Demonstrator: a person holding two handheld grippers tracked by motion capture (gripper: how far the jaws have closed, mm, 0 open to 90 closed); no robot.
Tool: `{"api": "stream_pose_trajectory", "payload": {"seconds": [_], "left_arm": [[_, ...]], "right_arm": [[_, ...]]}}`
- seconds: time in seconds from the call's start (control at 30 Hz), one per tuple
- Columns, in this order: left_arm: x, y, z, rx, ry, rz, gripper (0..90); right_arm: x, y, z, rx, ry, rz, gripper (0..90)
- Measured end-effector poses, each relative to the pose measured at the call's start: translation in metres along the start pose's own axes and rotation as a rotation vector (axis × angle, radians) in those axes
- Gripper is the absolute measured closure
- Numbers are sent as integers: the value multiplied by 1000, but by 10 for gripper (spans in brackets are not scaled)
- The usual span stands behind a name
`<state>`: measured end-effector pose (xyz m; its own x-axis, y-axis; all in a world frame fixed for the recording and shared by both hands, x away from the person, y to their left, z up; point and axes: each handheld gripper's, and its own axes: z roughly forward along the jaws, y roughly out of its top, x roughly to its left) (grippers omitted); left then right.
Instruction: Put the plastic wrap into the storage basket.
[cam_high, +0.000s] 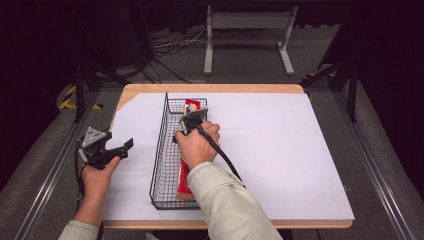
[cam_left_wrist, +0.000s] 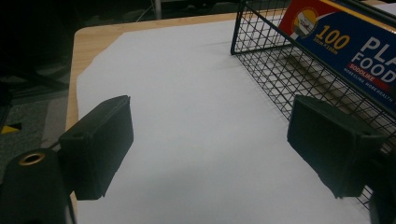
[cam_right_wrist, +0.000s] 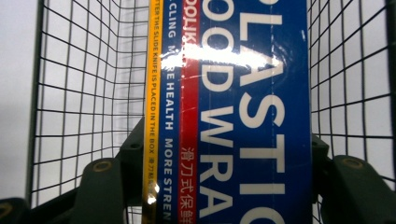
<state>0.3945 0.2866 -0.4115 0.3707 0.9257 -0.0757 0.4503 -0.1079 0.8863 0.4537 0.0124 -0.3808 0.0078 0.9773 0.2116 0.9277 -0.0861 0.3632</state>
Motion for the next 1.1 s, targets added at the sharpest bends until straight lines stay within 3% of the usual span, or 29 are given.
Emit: {"api": "stream_pose_trajectory", "payload": {"seconds": [0.6, 1.1], "left_arm": [[0, 0, 1, 2, 1, 1, 152], [-1, 0, 1, 4, 0, 3, 151]], "right_arm": [[6, -2, 6, 2, -66, -27, 399], [11, -5, 14, 30, -59, -29, 397]]}}
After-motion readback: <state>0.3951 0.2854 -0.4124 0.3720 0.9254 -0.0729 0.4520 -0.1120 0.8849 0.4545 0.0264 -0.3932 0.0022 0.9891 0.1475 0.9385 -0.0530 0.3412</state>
